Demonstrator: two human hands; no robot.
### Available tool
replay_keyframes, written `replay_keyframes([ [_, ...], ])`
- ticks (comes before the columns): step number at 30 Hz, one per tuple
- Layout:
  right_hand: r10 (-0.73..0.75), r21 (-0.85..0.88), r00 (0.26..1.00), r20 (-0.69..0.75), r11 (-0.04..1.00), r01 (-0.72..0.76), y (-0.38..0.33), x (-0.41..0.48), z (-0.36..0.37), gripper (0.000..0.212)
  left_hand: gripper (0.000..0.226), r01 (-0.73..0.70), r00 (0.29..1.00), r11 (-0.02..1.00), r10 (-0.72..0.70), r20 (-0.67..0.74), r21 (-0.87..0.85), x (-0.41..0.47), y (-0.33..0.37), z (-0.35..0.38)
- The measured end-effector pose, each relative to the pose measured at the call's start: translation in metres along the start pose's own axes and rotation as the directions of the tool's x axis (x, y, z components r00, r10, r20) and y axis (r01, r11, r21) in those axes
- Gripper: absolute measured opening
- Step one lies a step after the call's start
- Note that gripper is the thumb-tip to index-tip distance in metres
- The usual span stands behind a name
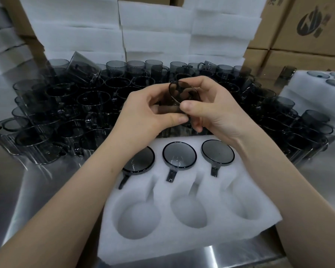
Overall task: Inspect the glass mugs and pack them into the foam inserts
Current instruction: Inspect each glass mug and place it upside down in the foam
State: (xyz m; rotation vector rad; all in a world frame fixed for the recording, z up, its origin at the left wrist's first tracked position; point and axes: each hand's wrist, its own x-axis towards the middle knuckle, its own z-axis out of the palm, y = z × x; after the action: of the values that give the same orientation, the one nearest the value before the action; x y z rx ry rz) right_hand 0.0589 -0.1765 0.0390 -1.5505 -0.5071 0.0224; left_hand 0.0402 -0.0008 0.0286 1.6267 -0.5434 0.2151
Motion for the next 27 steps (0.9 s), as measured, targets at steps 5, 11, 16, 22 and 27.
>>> replay_keyframes([
  [5, -0.065, -0.266, 0.982, -0.175, 0.964, 0.017, 0.002, -0.001, 0.008, 0.029, 0.059, -0.061, 0.998, 0.962, 0.063, 0.001, 0.268, -0.002, 0.001, 0.005],
  [11, 0.068, 0.165, 0.987, -0.146, 0.985, -0.044, 0.001, 0.004, 0.005, 0.028, 0.046, -0.006, 1.0, 0.999, 0.005, 0.006, 0.043, 0.0, 0.003, 0.003],
  [16, 0.197, 0.295, 0.98, 0.023, 0.935, -0.195, -0.002, 0.003, 0.001, 0.021, 0.049, 0.077, 0.997, 0.987, -0.076, 0.012, -0.143, 0.002, 0.005, -0.003],
  [22, 0.302, 0.171, 0.95, 0.079, 0.935, -0.311, -0.002, 0.004, 0.005, 0.047, 0.053, 0.044, 0.999, 0.997, -0.044, -0.006, 0.065, -0.002, 0.005, 0.002],
  [27, 0.198, 0.312, 0.96, 0.196, 0.916, -0.252, -0.003, 0.0, 0.006, 0.039, 0.046, 0.052, 0.987, 0.998, -0.044, -0.157, 0.044, 0.001, 0.006, 0.0],
])
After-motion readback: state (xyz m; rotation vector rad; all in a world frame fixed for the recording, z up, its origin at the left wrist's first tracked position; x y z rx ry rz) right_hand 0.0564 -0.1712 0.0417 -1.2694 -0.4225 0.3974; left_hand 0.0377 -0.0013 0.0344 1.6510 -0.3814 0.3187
